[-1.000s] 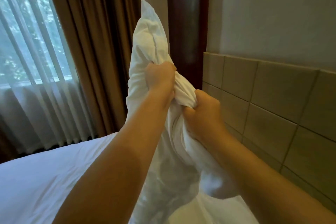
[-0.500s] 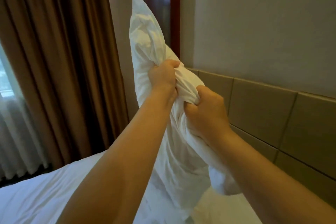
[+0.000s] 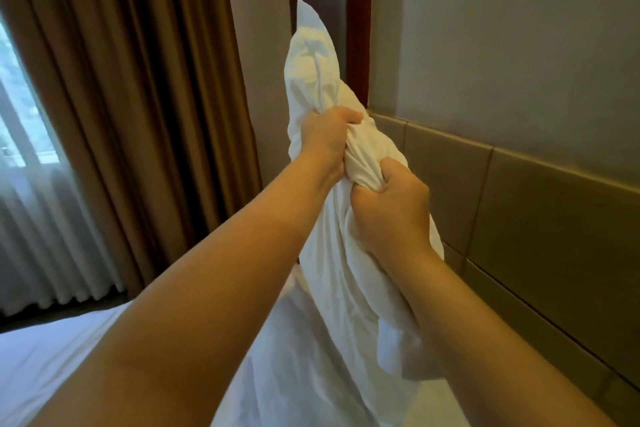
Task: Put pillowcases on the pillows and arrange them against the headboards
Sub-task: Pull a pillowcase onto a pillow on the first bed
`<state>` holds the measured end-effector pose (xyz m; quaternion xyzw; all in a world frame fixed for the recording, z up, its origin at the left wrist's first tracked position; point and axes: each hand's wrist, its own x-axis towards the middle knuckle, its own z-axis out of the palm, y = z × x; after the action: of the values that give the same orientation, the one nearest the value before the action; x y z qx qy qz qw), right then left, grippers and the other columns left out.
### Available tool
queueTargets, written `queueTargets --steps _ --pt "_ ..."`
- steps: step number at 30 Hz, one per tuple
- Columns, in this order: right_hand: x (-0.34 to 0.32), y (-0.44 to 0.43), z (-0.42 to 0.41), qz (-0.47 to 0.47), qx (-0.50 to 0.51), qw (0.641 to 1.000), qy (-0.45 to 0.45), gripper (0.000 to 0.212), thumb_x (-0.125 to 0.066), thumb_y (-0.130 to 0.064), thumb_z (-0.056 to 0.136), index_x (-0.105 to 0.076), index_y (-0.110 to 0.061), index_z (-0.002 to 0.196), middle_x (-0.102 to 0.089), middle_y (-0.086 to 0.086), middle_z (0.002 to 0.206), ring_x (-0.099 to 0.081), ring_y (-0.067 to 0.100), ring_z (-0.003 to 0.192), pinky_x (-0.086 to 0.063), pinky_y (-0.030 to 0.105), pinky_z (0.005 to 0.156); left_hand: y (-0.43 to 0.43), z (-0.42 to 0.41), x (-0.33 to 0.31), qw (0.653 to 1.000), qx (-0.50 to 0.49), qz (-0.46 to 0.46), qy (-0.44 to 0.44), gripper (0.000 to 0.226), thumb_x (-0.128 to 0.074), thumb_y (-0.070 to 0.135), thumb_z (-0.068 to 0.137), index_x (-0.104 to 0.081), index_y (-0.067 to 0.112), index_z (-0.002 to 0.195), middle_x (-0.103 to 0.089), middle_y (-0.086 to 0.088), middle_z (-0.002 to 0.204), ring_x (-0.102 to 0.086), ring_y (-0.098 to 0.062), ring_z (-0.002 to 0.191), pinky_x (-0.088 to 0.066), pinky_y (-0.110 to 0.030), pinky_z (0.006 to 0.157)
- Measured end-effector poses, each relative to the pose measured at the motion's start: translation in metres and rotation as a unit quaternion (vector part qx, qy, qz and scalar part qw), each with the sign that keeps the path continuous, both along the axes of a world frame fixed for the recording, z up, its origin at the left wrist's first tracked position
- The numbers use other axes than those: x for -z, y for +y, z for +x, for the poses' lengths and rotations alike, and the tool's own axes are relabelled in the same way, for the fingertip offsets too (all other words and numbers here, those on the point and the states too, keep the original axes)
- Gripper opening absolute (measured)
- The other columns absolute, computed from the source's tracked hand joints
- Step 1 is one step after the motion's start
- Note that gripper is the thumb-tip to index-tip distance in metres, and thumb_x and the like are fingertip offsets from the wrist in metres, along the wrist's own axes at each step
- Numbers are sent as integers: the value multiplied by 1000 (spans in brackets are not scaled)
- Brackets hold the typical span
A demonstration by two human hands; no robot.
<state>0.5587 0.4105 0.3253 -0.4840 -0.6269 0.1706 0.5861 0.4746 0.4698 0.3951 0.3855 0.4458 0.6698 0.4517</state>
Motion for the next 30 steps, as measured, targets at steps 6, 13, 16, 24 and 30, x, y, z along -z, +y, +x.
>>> queueTargets --steps 6,13,16,24,30 --pt "4 59 5 -42 -69 994 70 9 -57 -32 93 -54 -23 93 -56 -9 84 -56 8 73 -44 10 62 61 11 0 996 -56 -14 60 58 -74 11 67 -54 14 121 -64 -8 107 -65 -28 95 -58 -42 79" --pt "14 109 10 -37 -113 990 69 10 -55 -30 95 -50 -27 87 -44 -22 71 -51 2 64 -34 2 53 112 11 8 991 -83 -27 100 46 -70 12 80 -53 15 123 -64 -6 104 -64 -23 91 -54 -30 63" --pt "24 132 9 -59 -128 988 62 5 -55 -28 95 -57 -23 95 -48 -16 76 -53 5 72 -37 5 59 135 4 24 992 -79 -62 77 53 -70 7 76 -52 13 126 -64 -11 107 -66 -29 92 -58 -36 68" --pt "93 200 18 -212 -156 962 -72 30 -54 -39 94 -59 -16 113 -62 5 106 -61 24 99 -54 37 87 189 -12 112 942 -86 -313 85 36 -59 13 88 -55 5 122 -62 -13 112 -58 -28 105 -50 -38 90" --pt "103 251 38 -249 -132 928 -244 30 -53 -34 95 -59 -14 117 -62 10 114 -58 29 97 -50 38 85 219 2 148 914 -97 -377 113 19 -56 27 95 -49 10 101 -55 -11 97 -54 -25 99 -49 -34 91"
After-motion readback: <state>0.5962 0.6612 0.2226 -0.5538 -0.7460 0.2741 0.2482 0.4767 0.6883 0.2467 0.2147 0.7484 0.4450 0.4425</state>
